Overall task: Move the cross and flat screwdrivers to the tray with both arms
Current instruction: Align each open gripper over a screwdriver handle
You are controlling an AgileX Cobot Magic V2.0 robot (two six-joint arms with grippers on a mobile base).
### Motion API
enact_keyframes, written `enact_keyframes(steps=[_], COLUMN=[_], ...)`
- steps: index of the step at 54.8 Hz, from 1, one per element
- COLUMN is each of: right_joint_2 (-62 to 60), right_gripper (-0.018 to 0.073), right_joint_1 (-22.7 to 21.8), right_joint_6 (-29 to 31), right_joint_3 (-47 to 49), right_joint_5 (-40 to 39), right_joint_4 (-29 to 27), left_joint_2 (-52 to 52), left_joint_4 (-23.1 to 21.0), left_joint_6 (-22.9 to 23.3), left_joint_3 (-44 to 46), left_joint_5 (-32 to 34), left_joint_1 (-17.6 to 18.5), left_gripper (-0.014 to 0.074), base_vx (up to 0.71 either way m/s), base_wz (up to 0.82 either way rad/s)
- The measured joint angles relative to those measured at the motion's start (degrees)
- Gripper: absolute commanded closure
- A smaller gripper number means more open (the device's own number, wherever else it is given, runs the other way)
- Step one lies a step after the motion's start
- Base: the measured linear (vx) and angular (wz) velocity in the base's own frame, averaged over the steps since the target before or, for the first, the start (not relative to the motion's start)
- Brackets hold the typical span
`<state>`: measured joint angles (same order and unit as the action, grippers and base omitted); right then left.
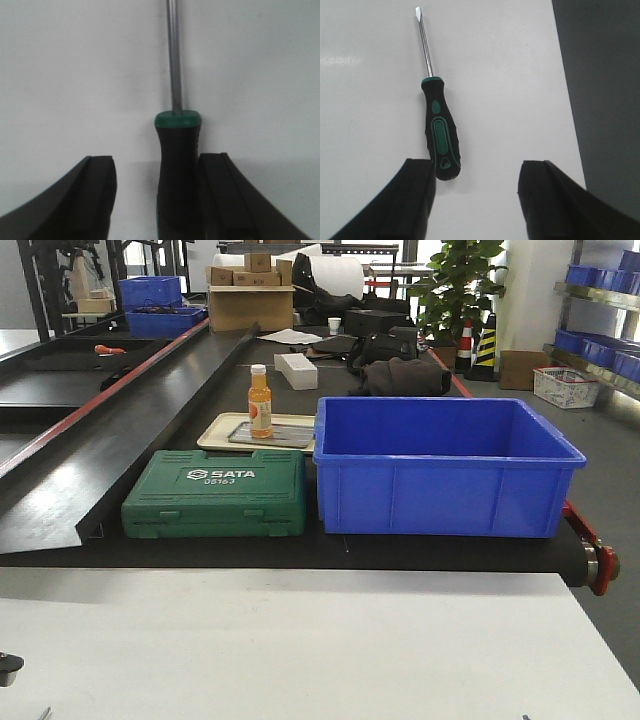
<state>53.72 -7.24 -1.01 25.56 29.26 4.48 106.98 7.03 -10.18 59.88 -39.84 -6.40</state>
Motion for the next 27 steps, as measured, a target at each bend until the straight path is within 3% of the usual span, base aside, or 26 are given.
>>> enact_keyframes(steps=[15,27], right_joint_2=[0.17,3.38], right_gripper=[0.0101,0.0101], right_joint_1=[0.00,0.00], right_joint_6=[1.01,2.39], right_joint_3=[0.00,1.68], right_joint_5=[0.06,3.89], right_joint_4=[0.00,-0.96], left_joint_2=[2.08,4.38], left_joint_4=[-6.06,-7.03], left_joint_6=[-6.32,-7.52], left_joint_3=[0.01,0.01], left_joint_5=[1.59,2.19], left_joint_1=[0.00,0.00], left_gripper=[0.0115,0.0115], base_vx=[0.00,0.00], base_wz=[0.00,0.00])
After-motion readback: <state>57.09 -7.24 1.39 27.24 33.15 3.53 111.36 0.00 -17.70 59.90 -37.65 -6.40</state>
